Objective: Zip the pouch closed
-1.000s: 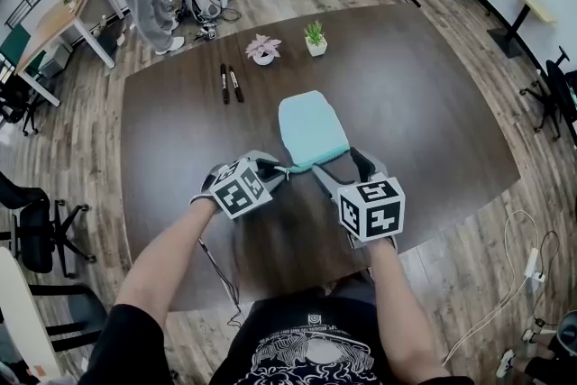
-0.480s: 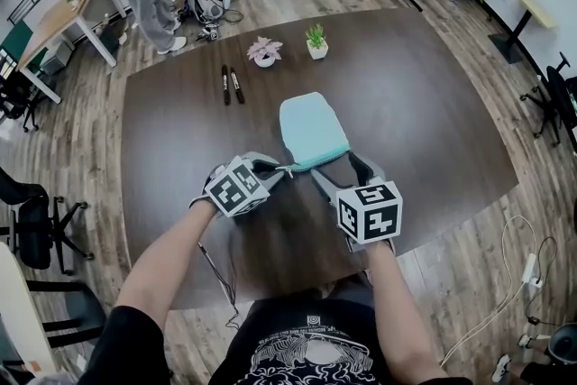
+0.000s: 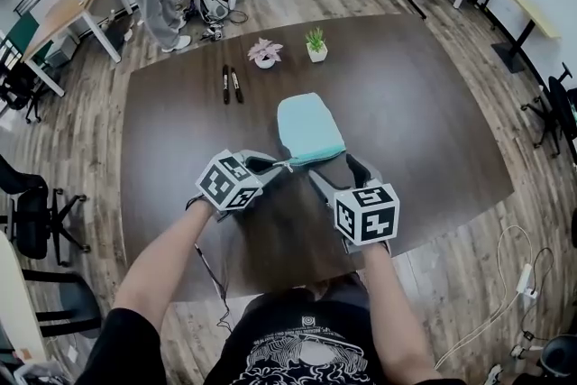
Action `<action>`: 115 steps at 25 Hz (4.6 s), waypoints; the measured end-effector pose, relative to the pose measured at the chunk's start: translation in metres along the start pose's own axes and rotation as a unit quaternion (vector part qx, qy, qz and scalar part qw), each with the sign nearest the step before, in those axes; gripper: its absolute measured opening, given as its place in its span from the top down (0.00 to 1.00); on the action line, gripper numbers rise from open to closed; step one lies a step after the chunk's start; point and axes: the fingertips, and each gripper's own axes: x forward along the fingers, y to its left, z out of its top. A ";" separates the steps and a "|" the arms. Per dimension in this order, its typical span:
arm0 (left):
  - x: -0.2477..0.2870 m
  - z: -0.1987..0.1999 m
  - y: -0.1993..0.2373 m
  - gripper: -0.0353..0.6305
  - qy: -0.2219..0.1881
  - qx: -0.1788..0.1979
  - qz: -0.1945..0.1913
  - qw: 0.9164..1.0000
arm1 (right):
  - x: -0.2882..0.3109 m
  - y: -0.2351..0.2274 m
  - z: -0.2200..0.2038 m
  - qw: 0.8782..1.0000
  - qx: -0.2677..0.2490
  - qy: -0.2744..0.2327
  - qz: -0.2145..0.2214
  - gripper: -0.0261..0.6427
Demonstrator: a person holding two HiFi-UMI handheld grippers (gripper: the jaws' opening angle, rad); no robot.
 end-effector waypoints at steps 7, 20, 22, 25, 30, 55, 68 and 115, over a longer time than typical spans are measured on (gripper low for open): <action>-0.007 0.021 -0.006 0.91 -0.030 -0.056 0.012 0.998 | -0.009 -0.007 0.010 1.000 -0.007 -0.010 0.016 0.43; -0.014 0.064 -0.020 0.91 -0.087 -0.160 0.042 0.982 | -0.023 -0.031 0.033 0.998 -0.021 -0.018 0.057 0.44; -0.016 0.070 -0.022 0.91 -0.096 -0.170 0.045 0.980 | -0.023 -0.034 0.038 0.997 -0.025 -0.020 0.068 0.44; -0.016 0.077 -0.029 0.91 -0.109 -0.192 0.040 0.975 | -0.022 -0.035 0.044 0.996 -0.029 -0.024 0.085 0.45; -0.023 0.090 -0.036 0.91 -0.136 -0.221 0.032 0.965 | -0.017 -0.020 0.050 0.990 -0.033 -0.032 0.130 0.47; -0.037 0.090 -0.048 0.91 -0.164 -0.258 -0.009 0.952 | -0.012 0.031 0.038 0.952 0.046 -0.021 0.303 0.64; -0.035 0.087 -0.052 0.91 -0.164 -0.258 -0.020 0.952 | -0.013 0.039 0.035 0.928 0.112 -0.019 0.355 0.72; -0.039 0.077 -0.055 0.91 -0.188 -0.303 0.033 0.934 | -0.008 0.041 0.024 0.964 0.036 -0.006 0.262 0.96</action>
